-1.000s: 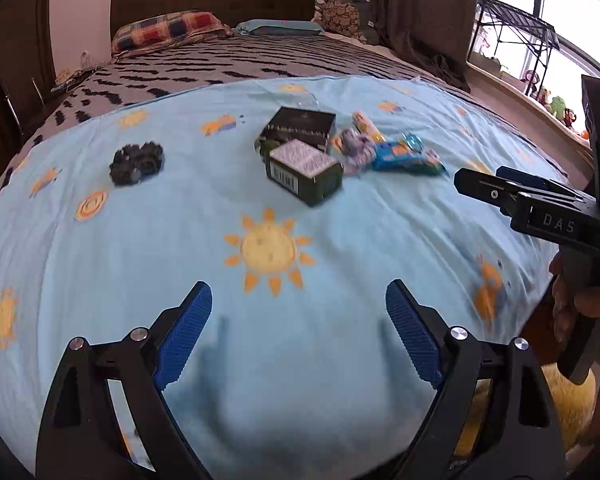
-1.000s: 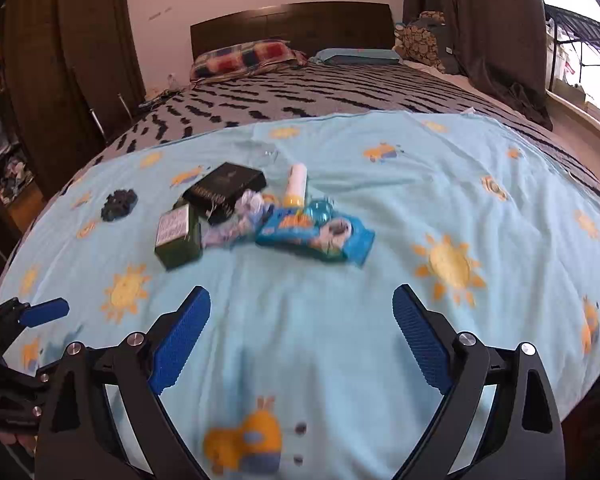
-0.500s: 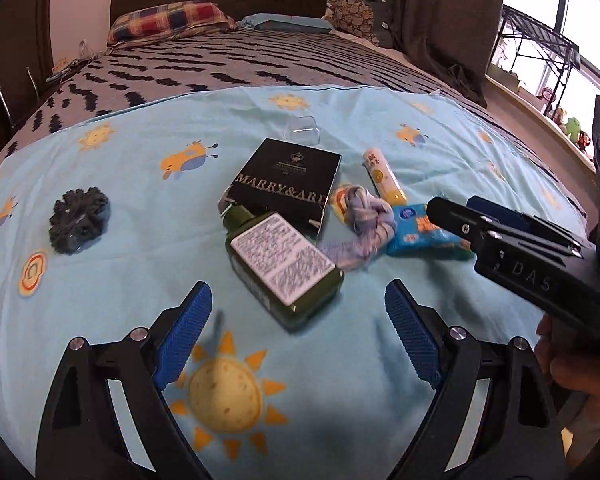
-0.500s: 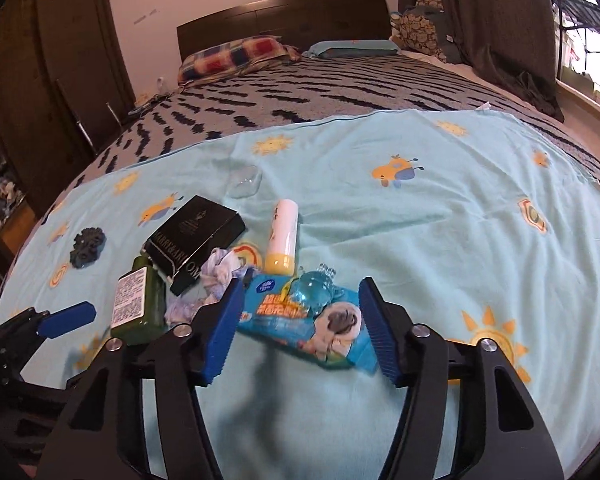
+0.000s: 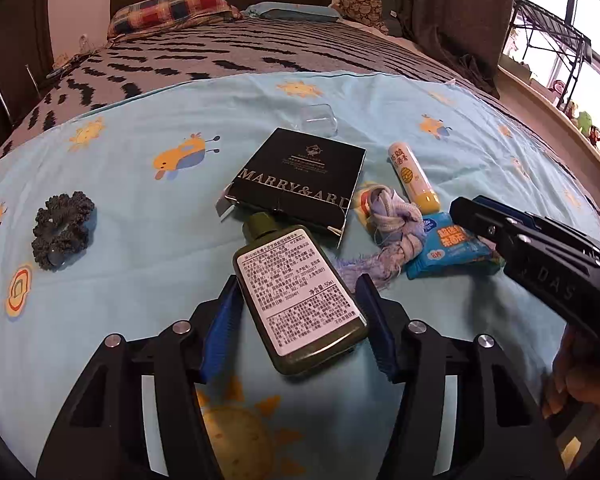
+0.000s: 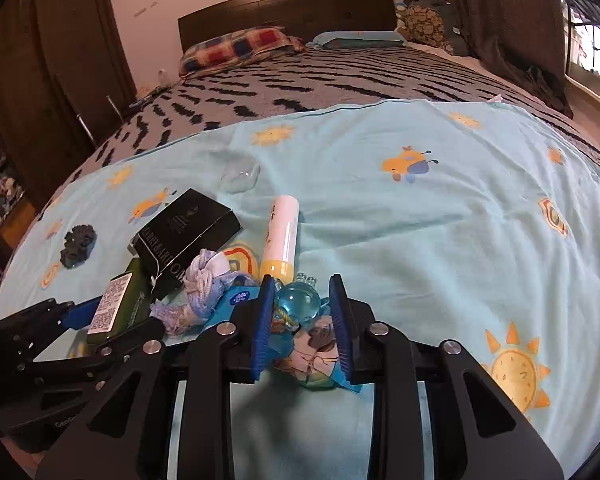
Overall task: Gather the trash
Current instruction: 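Grasp the green bottle with the left tool while the right tool grasps the glass ball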
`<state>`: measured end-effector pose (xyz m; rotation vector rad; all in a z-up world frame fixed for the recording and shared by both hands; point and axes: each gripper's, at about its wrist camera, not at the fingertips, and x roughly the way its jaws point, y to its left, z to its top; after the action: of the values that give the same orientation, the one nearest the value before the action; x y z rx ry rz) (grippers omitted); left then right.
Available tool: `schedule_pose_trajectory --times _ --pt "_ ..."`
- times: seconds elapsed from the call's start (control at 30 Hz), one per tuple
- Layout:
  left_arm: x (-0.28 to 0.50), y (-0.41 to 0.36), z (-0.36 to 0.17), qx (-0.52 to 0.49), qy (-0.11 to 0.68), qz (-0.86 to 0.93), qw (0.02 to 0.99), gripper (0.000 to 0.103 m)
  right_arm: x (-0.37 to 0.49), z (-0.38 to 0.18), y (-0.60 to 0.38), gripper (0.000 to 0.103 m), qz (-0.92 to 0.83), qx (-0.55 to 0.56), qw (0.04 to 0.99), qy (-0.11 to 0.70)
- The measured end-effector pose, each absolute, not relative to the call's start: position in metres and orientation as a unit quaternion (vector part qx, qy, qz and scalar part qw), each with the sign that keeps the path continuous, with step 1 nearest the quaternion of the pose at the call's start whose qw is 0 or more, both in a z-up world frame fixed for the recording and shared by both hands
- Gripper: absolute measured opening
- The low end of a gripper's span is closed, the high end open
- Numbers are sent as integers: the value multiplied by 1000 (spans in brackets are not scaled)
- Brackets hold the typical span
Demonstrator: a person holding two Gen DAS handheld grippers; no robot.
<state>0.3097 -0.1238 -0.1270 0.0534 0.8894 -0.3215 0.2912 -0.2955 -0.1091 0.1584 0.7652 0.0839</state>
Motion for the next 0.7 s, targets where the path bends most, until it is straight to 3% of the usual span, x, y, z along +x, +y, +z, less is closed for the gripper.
schedule_pose_trajectory --times 0.3,0.7 --pt "285 -110 -124 36 425 -164 890 46 272 -93 -286 28 45 59 932 355" --pt "214 -85 -119 37 423 -180 887 43 203 -77 -265 28 70 55 933 348"
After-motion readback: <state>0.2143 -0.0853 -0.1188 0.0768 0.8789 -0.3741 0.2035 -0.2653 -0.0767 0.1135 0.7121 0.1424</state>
